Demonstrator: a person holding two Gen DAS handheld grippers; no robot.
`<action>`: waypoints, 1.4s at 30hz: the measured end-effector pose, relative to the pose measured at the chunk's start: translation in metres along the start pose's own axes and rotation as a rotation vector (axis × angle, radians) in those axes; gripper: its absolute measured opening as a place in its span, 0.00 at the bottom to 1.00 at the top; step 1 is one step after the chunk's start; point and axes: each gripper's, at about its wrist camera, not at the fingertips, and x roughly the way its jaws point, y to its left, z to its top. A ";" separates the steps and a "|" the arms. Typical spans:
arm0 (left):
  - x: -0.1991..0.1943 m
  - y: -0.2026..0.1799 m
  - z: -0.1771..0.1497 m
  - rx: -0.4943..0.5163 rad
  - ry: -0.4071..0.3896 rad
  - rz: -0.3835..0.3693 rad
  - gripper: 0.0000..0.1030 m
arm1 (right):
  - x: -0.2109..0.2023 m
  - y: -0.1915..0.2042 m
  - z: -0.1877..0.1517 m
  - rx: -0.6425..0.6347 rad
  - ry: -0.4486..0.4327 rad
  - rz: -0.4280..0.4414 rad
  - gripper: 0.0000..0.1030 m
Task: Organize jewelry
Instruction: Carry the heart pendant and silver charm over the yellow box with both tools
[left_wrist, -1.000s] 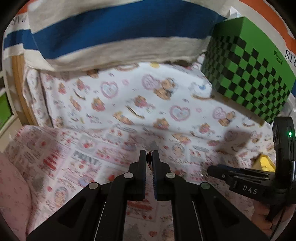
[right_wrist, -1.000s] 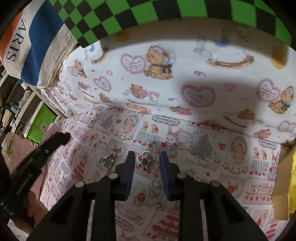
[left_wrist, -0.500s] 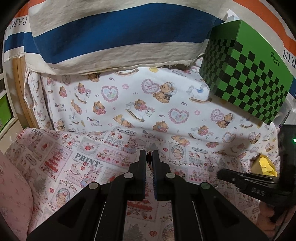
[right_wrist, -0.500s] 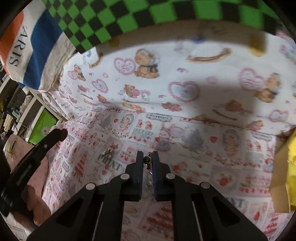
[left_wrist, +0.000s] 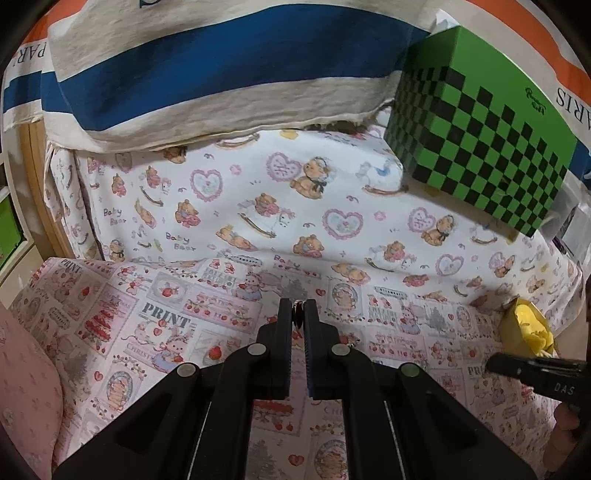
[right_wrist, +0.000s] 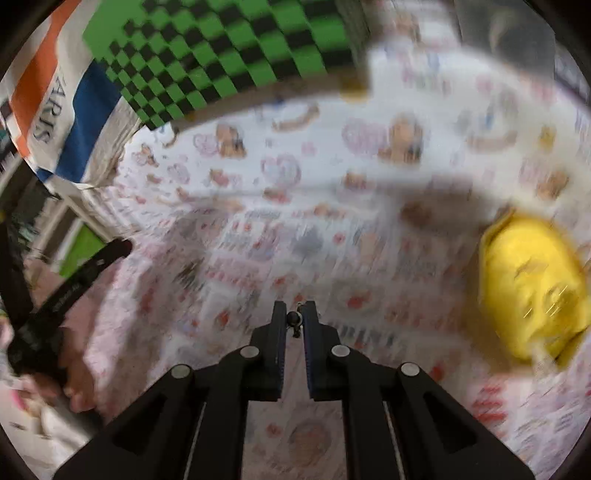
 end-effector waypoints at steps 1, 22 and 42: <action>0.000 -0.001 0.000 0.006 0.000 0.001 0.05 | -0.001 -0.001 -0.002 0.001 -0.002 -0.014 0.08; -0.031 -0.044 -0.011 0.133 -0.033 -0.091 0.05 | -0.031 -0.054 -0.066 -0.009 0.074 -0.098 0.08; -0.083 -0.112 -0.006 0.189 -0.088 -0.235 0.05 | -0.131 -0.067 -0.059 0.017 -0.154 -0.046 0.08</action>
